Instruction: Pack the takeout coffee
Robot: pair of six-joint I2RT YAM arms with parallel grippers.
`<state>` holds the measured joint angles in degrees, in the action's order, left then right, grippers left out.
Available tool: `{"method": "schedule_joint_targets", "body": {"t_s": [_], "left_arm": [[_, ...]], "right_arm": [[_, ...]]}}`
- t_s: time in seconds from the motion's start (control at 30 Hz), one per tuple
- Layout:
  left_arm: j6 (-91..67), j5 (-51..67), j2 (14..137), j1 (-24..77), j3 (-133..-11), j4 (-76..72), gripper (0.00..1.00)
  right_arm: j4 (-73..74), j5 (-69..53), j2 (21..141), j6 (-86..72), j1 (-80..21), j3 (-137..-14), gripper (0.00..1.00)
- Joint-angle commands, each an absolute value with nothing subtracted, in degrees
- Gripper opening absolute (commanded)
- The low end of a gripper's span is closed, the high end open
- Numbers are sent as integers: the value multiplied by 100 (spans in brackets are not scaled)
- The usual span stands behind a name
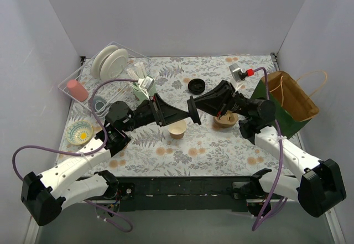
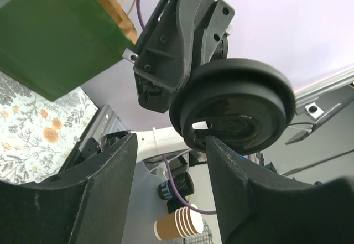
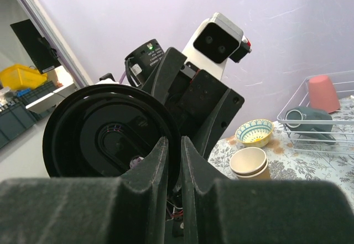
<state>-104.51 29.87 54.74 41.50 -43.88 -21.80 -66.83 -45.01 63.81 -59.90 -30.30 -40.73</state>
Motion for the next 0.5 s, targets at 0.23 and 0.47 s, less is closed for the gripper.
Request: {"method": "schedule_joint_targets", "body": {"t_s": [0.23,0.47], "left_arm": [[-10274,2444,5739,4711,-4509,-2689,47],[-10274,2171,5634,4728,-4474,-2707,45]], "right_arm": [[-6838,-4149,6170,-5783,-3111,-4008,16],[-6864,-4122,6100,-5757,-3129,-3867,16]]}}
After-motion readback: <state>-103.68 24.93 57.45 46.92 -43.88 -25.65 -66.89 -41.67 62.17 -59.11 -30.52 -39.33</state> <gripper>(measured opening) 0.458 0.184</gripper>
